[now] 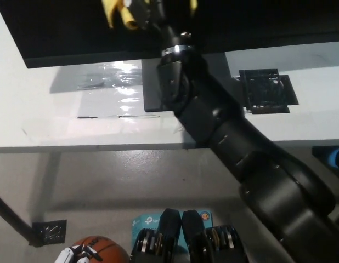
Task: The robot uses its right hand to pick up the cloth kept in the middle of the desk and use it to wipe the monitor in the middle of the desk by swiping its screen twice
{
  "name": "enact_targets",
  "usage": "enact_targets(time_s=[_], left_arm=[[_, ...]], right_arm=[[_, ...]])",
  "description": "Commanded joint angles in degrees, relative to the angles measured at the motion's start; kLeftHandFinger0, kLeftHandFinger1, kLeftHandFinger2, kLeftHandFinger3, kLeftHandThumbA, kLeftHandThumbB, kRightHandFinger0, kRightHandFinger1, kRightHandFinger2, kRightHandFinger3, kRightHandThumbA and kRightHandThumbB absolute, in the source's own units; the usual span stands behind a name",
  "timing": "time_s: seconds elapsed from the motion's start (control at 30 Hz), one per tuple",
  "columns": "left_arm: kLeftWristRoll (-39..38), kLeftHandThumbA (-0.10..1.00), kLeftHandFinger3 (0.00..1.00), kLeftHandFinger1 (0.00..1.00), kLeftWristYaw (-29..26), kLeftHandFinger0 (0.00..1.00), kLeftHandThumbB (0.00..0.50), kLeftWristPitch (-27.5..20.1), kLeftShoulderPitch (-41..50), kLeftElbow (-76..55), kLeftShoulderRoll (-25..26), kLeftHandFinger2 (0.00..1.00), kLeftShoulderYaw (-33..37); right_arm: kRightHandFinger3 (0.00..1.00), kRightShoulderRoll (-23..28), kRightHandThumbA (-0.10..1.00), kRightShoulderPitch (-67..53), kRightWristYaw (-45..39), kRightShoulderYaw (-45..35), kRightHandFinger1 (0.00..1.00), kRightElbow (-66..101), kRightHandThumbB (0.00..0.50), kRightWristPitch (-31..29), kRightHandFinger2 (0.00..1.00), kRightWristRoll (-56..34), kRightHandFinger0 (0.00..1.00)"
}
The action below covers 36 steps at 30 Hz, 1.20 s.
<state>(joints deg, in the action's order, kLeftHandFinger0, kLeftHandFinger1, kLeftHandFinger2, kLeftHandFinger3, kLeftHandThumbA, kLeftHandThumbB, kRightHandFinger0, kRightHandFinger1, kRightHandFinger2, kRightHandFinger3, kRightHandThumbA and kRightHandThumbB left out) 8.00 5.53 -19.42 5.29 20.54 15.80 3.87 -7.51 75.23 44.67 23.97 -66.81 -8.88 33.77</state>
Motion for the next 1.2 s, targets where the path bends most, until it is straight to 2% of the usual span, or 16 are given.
enact_targets(time_s=[0.0, 0.17, 0.2, 0.27, 0.33, 0.37, 0.4, 0.47, 0.5, 0.63, 0.73, 0.83, 0.9, 1.0, 1.07, 1.17], left_arm=[[-0.30, 0.82, 0.04, 0.00, 0.32, 0.00, 0.500, -1.08, 0.10, -0.55, 0.15, 0.00, 0.03], [-0.55, 0.82, 0.04, 0.00, -0.08, 0.00, 0.500, -1.49, 0.34, -0.44, 0.24, 0.00, -0.45], [-0.38, 0.82, 0.04, 0.00, -0.23, 0.00, 0.500, -1.76, 0.29, -0.36, 0.19, 0.00, -0.43], [-0.31, 0.83, 0.05, 0.00, -0.27, 0.00, 0.500, -2.61, 0.29, -0.28, 0.56, 0.00, -0.56], [-0.32, 0.82, 0.07, 0.00, -0.46, 0.00, 0.500, -1.83, 0.45, -0.64, 0.49, 0.00, -0.79], [-0.72, 0.81, 0.07, 0.00, -0.53, 0.00, 0.500, -1.98, 0.42, -0.59, 0.43, 0.00, -1.08], [-0.92, 0.81, 0.07, 0.00, -0.57, 0.00, 0.500, -2.45, 0.29, -0.19, 0.36, 0.00, -1.18], [-1.14, 0.80, 0.07, 0.00, -0.51, 0.00, 0.500, -2.14, 0.43, -0.37, 0.41, 0.00, -1.39], [-1.33, 0.79, 0.06, 0.00, -0.37, 0.00, 0.500, -1.92, 0.41, -0.30, 0.35, 0.00, -1.43], [-1.74, 0.79, 0.07, 0.00, -0.44, 0.00, 0.500, -2.15, 0.35, 0.16, 0.58, 0.00, -1.94], [-1.44, 0.80, 0.06, 0.00, -0.52, 0.00, 0.500, -1.95, 0.37, -0.23, 0.71, 0.00, -2.04], [-1.40, 0.80, 0.06, 0.00, -0.38, 0.00, 0.500, -1.32, 0.09, -0.39, 0.71, 0.00, -2.27], [-2.39, 0.77, 0.06, 0.00, 0.14, 0.00, 0.500, -1.10, 0.16, -0.53, 0.44, 0.00, -2.64], [-2.35, 0.76, 0.06, 0.00, -0.04, 0.00, 0.500, -1.70, -0.19, -0.20, 0.45, 0.00, -2.97], [-2.19, 0.77, 0.05, 0.00, -0.50, 0.00, 0.500, -2.20, 0.02, -0.24, 0.47, 0.00, -3.19], [-2.25, 0.77, 0.03, 0.00, -0.67, 0.00, 0.500, -1.87, 0.23, -0.54, 0.75, 0.00, -3.62]], right_arm=[[0.31, 2.30, -0.10, 1.96, 0.25, -0.21, 0.00, 1.90, 0.043, -1.99, 0.00, 0.61, 0.00], [0.34, 4.31, -0.10, -1.18, -0.45, -1.18, 0.00, 5.31, 0.024, -3.13, 0.00, -0.02, 0.00], [0.19, 6.81, -0.10, -5.56, -2.16, -1.15, 0.00, 11.77, 0.027, -3.11, 0.01, 0.47, 0.00], [0.23, 8.84, -0.10, -9.58, -3.92, -0.91, 0.00, 18.24, 0.062, -3.45, 0.03, 0.93, 0.00], [0.21, 11.20, -0.10, -14.41, -6.63, -1.36, 0.00, 25.76, 0.020, -2.55, 0.16, 0.58, 0.00], [0.18, 12.29, -0.10, -16.51, -7.66, -1.57, 0.00, 29.02, 0.007, -2.91, 0.15, 0.26, 0.00], [0.22, 13.12, -0.10, -17.99, -8.64, -1.80, 0.00, 31.41, 0.004, -2.54, 0.15, 0.07, 0.00], [0.25, 15.30, -0.10, -21.98, -9.96, -2.25, 0.12, 36.89, 0.009, -2.59, 0.30, 0.10, 0.00], [0.21, 16.95, -0.10, -25.50, -12.04, -3.15, 0.02, 41.52, 0.003, -1.92, 0.21, -1.33, 0.00], [0.27, 20.81, -0.10, -33.73, -16.92, -5.39, 0.00, 51.27, 0.031, 0.92, 0.08, -3.94, 0.00], [0.26, 23.05, -0.10, -37.59, -18.03, -6.62, 0.00, 52.38, 0.012, 2.00, 0.12, -3.76, 0.00], [0.27, 23.61, -0.10, -38.42, -19.25, -7.52, 0.00, 51.75, 0.007, 2.74, 0.06, -3.30, 0.00], [0.19, 25.13, -0.10, -38.15, -20.50, -7.53, 0.00, 47.74, 0.006, 3.45, 0.03, -2.08, 0.00], [0.11, 25.59, -0.10, -35.85, -21.84, -8.20, 0.00, 42.37, 0.040, 4.62, 0.10, -1.92, 0.00], [0.01, 26.10, -0.10, -34.07, -21.62, -7.82, 0.00, 38.09, 0.034, 4.75, 0.27, -0.53, 0.00], [0.02, 26.76, -0.10, -31.30, -22.28, -6.73, 0.01, 32.44, 0.055, 6.71, 0.39, 1.76, 0.00]])
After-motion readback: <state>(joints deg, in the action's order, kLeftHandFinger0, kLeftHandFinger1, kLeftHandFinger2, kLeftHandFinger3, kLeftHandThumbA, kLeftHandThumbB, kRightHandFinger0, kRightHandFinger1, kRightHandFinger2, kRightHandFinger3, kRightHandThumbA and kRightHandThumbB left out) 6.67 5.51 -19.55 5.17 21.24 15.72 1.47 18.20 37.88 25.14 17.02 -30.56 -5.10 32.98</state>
